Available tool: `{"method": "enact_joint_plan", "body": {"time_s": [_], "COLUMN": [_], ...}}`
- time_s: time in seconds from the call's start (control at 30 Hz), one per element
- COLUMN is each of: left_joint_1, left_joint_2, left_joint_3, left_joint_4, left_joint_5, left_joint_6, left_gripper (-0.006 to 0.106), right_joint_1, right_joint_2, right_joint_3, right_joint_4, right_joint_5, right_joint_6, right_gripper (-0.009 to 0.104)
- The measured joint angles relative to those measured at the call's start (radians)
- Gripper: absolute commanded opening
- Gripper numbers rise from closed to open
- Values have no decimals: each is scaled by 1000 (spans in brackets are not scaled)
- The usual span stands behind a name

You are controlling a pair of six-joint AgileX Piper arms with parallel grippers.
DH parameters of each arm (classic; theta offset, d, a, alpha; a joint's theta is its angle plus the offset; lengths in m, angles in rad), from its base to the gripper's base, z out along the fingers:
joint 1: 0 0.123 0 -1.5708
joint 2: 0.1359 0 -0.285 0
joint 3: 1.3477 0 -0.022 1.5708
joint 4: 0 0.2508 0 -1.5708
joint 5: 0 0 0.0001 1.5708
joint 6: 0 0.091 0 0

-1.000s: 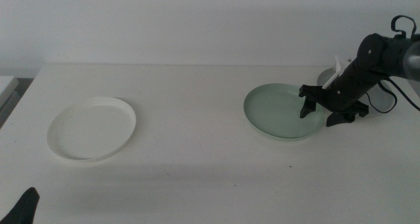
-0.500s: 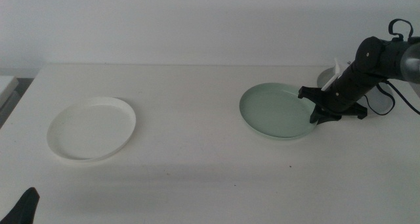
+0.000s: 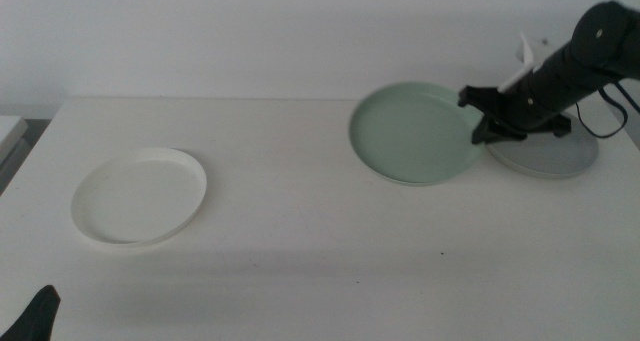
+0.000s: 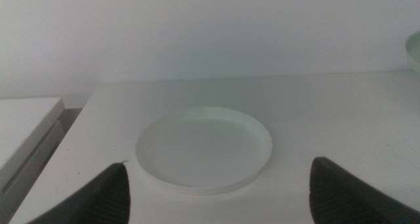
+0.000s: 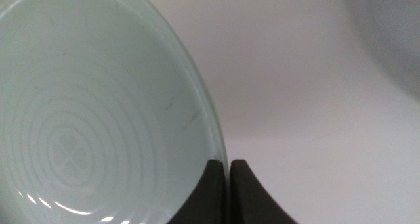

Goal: Stack the three bowls on top of each other.

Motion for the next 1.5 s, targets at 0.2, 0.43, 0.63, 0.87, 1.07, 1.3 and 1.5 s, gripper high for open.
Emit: {"method": "enact_joint_plan", "body": {"time_s": [0.2, 0.43, 0.63, 0.87, 1.07, 1.3, 1.5], "left_joint_1": [0, 0, 0, 0, 0, 0, 0], "left_joint_2": [0, 0, 0, 0, 0, 0, 0], "left_joint_3": [0, 0, 0, 0, 0, 0, 0], "left_joint_4": [0, 0, 0, 0, 0, 0, 0], "left_joint_5": [0, 0, 0, 0, 0, 0, 0], "left_joint_6": [0, 0, 0, 0, 0, 0, 0], "left_gripper": [94, 94, 94, 94, 94, 94, 94], "right_joint_1": [124, 191, 191, 191, 191, 191, 71], "right_joint_2": [-66, -64, -45, 14, 19, -33, -214], "right_joint_3": [67, 223, 303, 307, 307, 294, 182], "right_joint_4": [18, 18, 22, 45, 54, 44, -34], "right_joint_5": [-7, -107, -172, -192, -199, -134, -44], "right_joint_6": [-22, -24, -24, -24, -22, -71, -85], "right_gripper": [-3, -3, -3, -2, 42, 93, 93]}}
